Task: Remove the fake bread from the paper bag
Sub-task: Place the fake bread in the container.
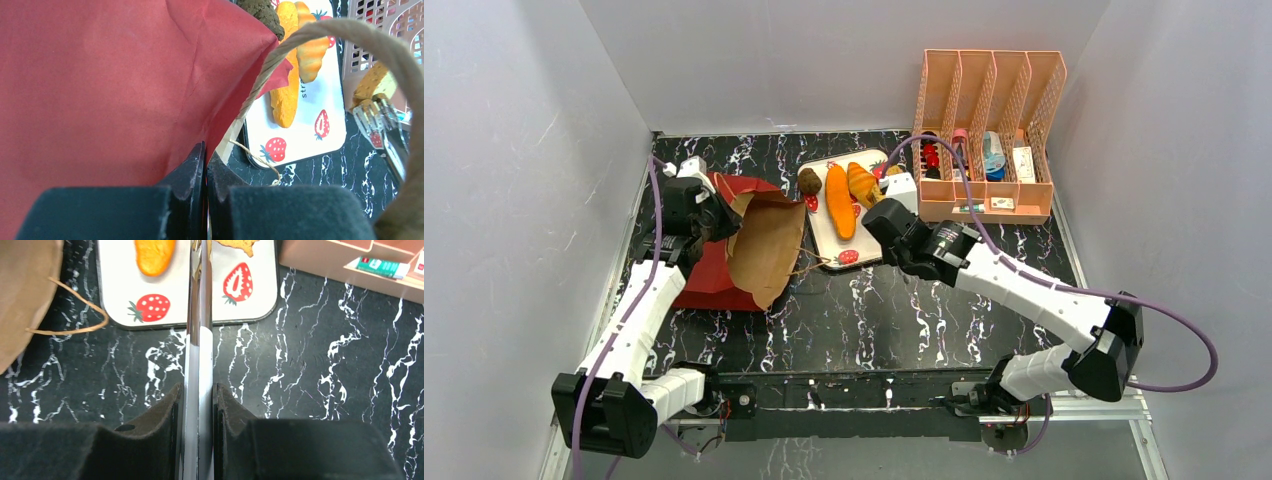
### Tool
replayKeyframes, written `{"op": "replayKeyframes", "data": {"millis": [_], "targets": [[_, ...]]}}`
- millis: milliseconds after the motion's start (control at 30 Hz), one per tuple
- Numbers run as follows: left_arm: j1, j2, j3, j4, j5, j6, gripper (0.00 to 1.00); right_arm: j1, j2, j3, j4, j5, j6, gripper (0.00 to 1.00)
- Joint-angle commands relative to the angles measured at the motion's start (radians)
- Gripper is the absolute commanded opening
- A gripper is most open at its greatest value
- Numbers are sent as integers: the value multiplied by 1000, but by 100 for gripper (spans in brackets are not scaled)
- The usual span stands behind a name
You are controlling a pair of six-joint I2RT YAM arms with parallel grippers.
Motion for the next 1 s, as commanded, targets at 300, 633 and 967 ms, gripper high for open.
{"op": "replayKeyframes", "data": {"millis": [300, 633, 967], "targets": [[-1, -33, 51, -26, -5, -5, 0, -113, 31, -64, 133, -118, -20, 8], [-2, -52, 48, -46, -8, -1, 0, -170, 47, -76, 138, -199, -15, 25], [-2, -43, 50, -49, 0, 5, 0, -177, 18, -96, 137, -209, -5, 30]]}}
